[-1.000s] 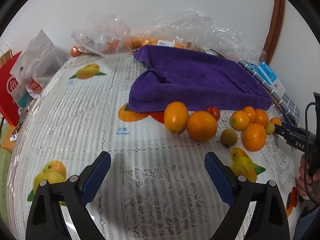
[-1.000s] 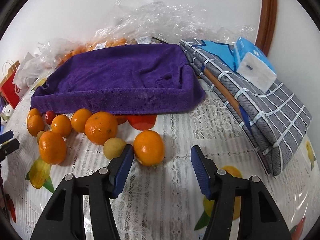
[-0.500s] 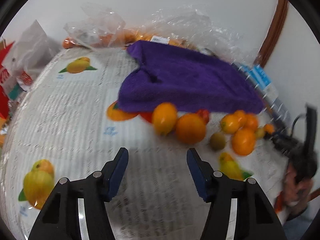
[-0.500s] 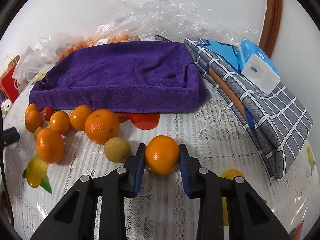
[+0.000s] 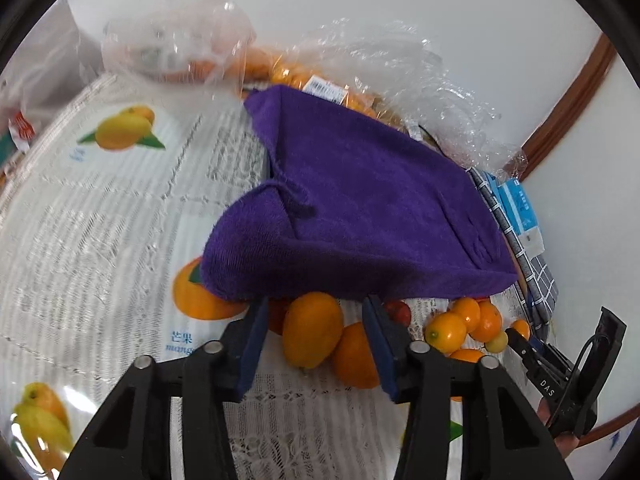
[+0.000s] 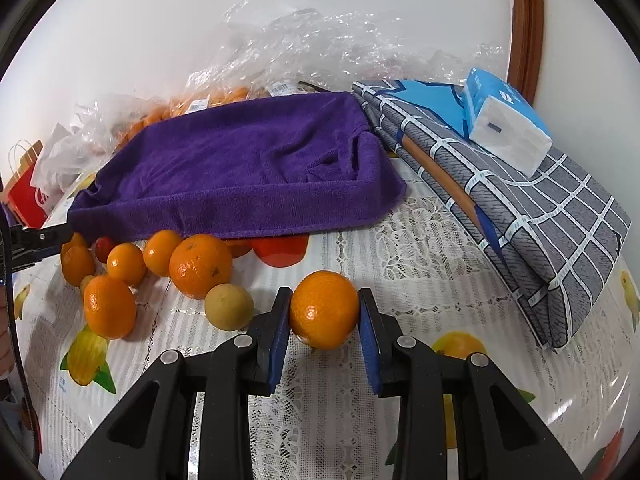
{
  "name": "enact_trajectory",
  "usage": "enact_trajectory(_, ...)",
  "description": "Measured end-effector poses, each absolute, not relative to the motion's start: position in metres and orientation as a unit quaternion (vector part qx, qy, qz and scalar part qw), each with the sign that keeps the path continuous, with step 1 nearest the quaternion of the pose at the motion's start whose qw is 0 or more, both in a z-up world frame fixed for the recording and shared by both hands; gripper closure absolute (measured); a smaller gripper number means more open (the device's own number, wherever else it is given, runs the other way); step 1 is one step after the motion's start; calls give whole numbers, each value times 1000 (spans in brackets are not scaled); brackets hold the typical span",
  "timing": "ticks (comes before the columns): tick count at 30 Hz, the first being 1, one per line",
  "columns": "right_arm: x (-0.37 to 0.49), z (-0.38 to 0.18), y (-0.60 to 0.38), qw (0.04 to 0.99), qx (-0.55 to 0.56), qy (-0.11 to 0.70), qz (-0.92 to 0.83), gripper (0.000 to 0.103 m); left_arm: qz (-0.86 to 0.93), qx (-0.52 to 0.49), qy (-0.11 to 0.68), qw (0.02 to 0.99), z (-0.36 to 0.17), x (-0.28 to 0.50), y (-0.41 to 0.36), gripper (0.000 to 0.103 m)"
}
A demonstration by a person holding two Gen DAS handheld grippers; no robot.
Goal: Organize fruits
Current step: 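Grasp a mandarin with the right tool while the left tool grasps a kumquat, then lift the mandarin and kumquat and carry both over the purple towel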
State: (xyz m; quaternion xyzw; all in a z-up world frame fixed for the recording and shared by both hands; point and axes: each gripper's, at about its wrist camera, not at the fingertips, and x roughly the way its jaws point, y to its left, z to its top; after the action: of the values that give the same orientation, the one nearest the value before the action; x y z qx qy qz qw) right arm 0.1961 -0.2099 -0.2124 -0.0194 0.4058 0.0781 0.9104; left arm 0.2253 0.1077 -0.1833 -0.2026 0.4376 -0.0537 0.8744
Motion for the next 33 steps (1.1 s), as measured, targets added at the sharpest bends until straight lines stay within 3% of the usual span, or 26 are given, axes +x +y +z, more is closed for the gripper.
enact_trajectory(2, 196, -213, -208, 910, -24, 406, 80, 71, -66, -224, 439, 867, -189, 226, 112, 72)
enact_trajectory(33, 197, -216, -201, 907, -43, 413, 77, 71, -39, -211, 426, 879, -193, 203, 136, 72)
